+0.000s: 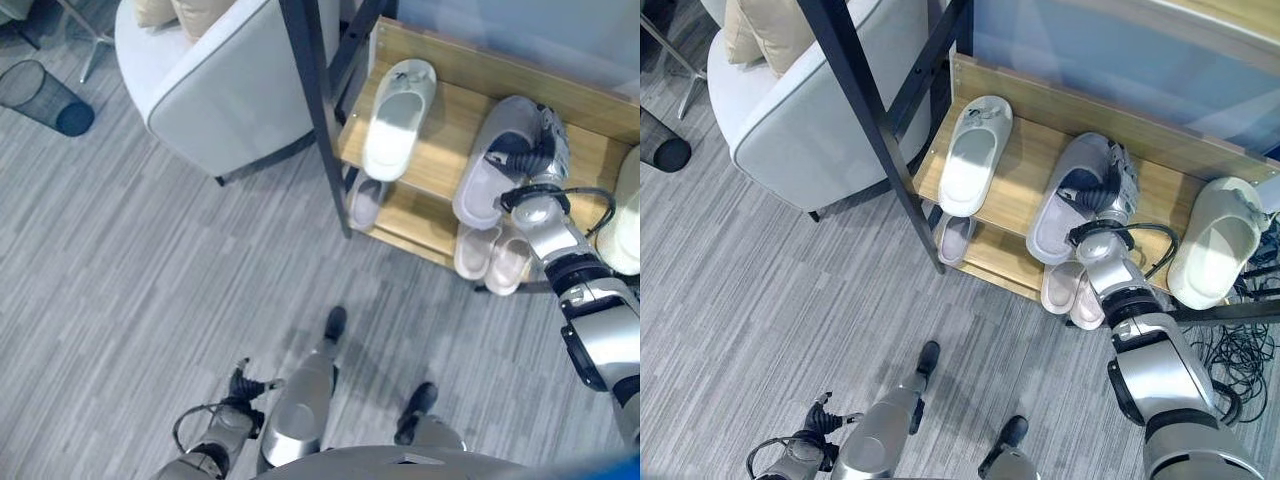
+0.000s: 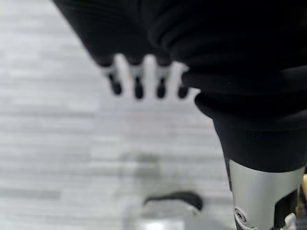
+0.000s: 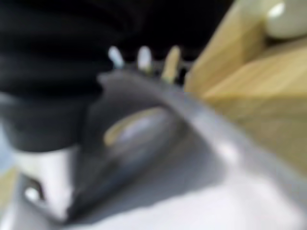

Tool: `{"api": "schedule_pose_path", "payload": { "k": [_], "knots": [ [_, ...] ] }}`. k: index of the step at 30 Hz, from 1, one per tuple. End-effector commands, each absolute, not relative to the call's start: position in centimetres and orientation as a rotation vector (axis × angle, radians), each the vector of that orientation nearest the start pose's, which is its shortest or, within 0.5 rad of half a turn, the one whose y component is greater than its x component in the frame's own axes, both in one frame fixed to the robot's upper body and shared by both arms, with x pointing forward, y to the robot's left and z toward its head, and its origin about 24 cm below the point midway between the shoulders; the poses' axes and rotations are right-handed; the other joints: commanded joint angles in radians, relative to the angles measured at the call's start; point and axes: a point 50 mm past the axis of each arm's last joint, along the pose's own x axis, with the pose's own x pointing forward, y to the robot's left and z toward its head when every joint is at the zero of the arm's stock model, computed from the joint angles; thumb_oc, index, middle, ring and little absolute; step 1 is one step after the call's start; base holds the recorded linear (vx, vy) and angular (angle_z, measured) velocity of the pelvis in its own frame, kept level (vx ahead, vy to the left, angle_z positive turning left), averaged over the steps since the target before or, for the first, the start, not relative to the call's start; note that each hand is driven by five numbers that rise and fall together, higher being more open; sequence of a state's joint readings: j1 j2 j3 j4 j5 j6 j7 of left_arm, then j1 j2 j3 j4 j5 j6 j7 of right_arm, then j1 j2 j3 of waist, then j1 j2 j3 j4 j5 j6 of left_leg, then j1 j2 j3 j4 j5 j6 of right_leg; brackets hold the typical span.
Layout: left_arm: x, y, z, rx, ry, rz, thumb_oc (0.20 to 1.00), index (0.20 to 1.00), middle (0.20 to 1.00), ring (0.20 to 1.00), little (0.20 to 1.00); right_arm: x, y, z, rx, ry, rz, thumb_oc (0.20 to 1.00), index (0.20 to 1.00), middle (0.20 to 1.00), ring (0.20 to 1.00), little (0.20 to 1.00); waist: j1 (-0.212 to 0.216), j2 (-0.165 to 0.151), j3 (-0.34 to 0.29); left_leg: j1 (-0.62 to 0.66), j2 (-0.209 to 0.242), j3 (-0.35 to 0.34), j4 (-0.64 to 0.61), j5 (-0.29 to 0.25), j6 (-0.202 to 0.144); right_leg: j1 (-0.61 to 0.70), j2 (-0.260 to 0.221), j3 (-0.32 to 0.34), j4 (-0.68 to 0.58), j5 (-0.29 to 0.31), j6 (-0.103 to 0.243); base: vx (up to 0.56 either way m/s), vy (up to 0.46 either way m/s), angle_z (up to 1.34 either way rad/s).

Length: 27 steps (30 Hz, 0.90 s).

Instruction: Arrange the slippers neatly on the shoe rack.

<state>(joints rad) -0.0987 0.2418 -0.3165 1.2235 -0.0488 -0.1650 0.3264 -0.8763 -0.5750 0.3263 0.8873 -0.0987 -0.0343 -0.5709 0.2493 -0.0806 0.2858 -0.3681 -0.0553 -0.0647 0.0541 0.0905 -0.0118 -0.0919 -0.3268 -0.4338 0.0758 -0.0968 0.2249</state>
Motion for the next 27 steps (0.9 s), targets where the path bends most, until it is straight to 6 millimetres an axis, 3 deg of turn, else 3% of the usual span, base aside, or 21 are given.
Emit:
{"api": "schedule_pose_path", "payload": {
  "k": [1,2,4,13,14,20,24,27],
  "knots": [
    [14.3,23.6,-14.1,0.548,0.914,0.183,1.000,1.000,1.000,1.000,1.000,38.9,-25.4,19.4,-0.765,-0.301,-0.577,0.956,0.956,0.956,0.956,0.956,0.009,-0.044,0.023,-0.029,0.016,-0.021,0.043,-0.107,-0.013,-0.012,-0.059,0.064,-0.072,0.277,0.012,0.00,0.000,0.00],
    [14.2,23.6,-14.1,0.549,0.917,0.179,1.000,1.000,1.000,1.000,1.000,39.0,-25.4,19.4,-0.764,-0.296,-0.576,0.200,0.200,0.200,0.200,0.200,0.010,-0.045,0.023,-0.029,0.017,-0.021,0.044,-0.108,-0.013,-0.012,-0.058,0.065,-0.073,0.277,0.011,0.00,0.000,0.00],
    [14.1,23.6,-14.2,0.546,0.924,0.178,1.000,1.000,1.000,1.000,1.000,39.2,-25.3,19.0,-0.806,-0.268,-0.555,0.200,0.200,0.200,0.200,0.200,0.014,-0.048,0.021,-0.017,0.028,-0.023,0.043,-0.132,-0.021,-0.002,-0.047,0.072,-0.073,0.260,0.016,0.07,-0.038,0.03],
    [14.2,23.3,-14.2,0.520,0.926,0.169,1.000,1.000,1.000,1.000,1.000,39.2,-25.3,17.5,-0.864,-0.205,-0.537,0.200,0.200,0.200,0.200,0.200,-0.001,-0.051,0.019,-0.019,0.026,-0.022,0.047,-0.135,-0.020,-0.013,-0.047,0.081,-0.068,0.260,0.015,0.00,0.004,0.00],
    [14.4,23.3,-14.1,0.502,0.919,0.173,1.000,1.000,1.000,1.000,1.000,39.1,-25.6,17.5,-0.935,-0.210,-0.533,0.200,0.200,0.200,0.200,0.200,-0.006,-0.053,0.023,-0.033,0.017,-0.017,0.052,-0.112,-0.013,-0.024,-0.058,0.074,-0.065,0.275,0.010,-0.08,0.050,0.00],
    [15.0,23.4,-13.8,0.484,0.896,0.211,1.000,1.000,1.000,1.000,1.000,38.3,-25.6,18.8,-0.952,-0.322,-0.561,0.200,0.200,0.200,0.200,0.200,-0.019,-0.057,0.028,-0.029,0.021,-0.010,0.069,-0.123,-0.012,-0.021,-0.060,0.086,-0.067,0.286,0.015,-0.02,0.031,-0.03],
    [15.8,23.2,-13.5,0.385,0.871,0.308,1.000,1.000,1.000,1.000,1.000,35.4,-24.5,17.2,-0.947,-0.447,-0.548,0.200,0.200,0.200,0.200,0.200,-0.039,-0.069,0.021,-0.014,0.021,-0.011,0.082,-0.144,-0.005,-0.005,-0.065,0.089,-0.062,0.318,0.023,0.00,0.029,0.01],
    [16.6,23.2,-12.9,0.374,0.821,0.324,1.000,1.000,1.000,1.000,1.000,32.3,-25.3,14.7,-0.959,-0.448,-0.556,0.200,0.200,0.200,0.200,0.200,-0.056,-0.074,0.009,0.004,0.016,-0.020,0.090,-0.162,0.003,0.012,-0.071,0.089,-0.036,0.346,0.027,0.03,0.016,0.04]
  ]
}}
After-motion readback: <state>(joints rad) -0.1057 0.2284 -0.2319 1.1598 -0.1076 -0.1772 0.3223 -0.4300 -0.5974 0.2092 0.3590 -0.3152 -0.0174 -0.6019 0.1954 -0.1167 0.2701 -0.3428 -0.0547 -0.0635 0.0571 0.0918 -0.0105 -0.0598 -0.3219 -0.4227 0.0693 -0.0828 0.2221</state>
